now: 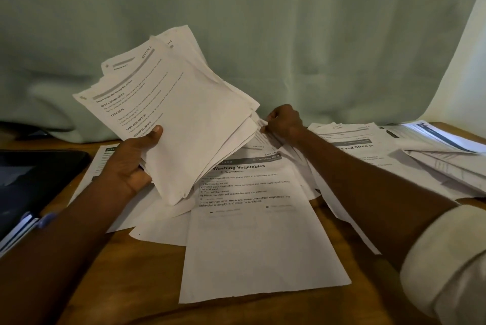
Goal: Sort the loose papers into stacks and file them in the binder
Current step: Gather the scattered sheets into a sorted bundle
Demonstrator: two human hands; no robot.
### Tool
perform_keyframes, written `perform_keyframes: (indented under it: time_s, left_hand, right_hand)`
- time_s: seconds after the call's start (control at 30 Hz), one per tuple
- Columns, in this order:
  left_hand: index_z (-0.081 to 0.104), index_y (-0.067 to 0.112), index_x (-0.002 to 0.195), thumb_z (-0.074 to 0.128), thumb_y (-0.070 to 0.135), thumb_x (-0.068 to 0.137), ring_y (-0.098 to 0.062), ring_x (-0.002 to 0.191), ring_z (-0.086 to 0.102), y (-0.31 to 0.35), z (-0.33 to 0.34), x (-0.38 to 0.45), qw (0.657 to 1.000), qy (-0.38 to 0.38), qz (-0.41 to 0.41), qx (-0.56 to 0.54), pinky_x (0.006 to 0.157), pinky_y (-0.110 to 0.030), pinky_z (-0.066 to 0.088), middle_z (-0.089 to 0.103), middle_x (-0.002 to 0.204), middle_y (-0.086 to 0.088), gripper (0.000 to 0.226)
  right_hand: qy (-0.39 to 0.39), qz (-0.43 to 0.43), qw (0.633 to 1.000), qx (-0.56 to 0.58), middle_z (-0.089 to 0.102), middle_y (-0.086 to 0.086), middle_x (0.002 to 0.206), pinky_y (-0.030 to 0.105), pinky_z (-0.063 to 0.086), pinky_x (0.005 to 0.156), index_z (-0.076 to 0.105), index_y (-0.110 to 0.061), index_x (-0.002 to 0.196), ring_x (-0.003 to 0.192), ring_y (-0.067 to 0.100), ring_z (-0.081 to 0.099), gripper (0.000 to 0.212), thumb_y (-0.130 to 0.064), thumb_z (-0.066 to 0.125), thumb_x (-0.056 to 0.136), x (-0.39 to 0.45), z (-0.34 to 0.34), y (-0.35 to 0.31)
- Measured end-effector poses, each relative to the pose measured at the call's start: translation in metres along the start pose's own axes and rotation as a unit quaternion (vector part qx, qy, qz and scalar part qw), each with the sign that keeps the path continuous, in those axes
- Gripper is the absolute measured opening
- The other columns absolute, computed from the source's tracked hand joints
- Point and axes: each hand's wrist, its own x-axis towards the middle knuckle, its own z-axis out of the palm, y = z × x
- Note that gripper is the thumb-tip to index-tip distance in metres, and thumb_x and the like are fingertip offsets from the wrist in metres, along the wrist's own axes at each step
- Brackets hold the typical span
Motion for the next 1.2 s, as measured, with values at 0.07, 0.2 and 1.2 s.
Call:
perform_keyframes:
  time_s: [0.07,0.2,1.2]
  left_hand:
    - [0.051,0.016,0.149,0.059,0.015,0.096,-0.017,0.116,0.065,-0.001,-0.002,0.000,1.000,0.001,0.000,-0.010,0.074,-0.027,0.062,0.061,0.142,-0.005,0.053]
    - [0.054,0.017,0.146,0.063,0.016,0.091,-0.017,0.118,0.065,0.003,0.001,-0.004,1.000,-0.003,0.007,-0.022,0.076,-0.028,0.062,0.063,0.139,-0.004,0.056]
    - [0.058,0.026,0.141,0.065,0.011,0.085,-0.025,0.126,0.063,0.077,0.072,-0.110,0.978,-0.166,0.120,0.040,0.099,-0.045,0.052,0.066,0.136,-0.002,0.058]
  right_hand:
    - [0.030,-0.041,0.998,0.022,0.075,0.001,0.093,0.033,0.053,0.080,0.076,-0.017,0.087,0.090,0.019,0.067,0.013,-0.016,0.085,0.078,0.000,-0.009,-0.004]
    - [0.073,-0.138,0.980,0.123,0.073,-0.004,0.083,0.029,0.053,0.078,0.075,-0.018,0.087,0.075,0.007,0.067,0.015,-0.005,0.079,0.081,-0.004,-0.033,-0.027]
    - [-0.013,-0.283,0.958,0.046,0.078,0.007,0.099,0.027,0.060,0.078,0.076,-0.007,0.104,0.091,0.023,0.076,0.023,-0.013,0.083,0.083,-0.133,-0.392,-0.154]
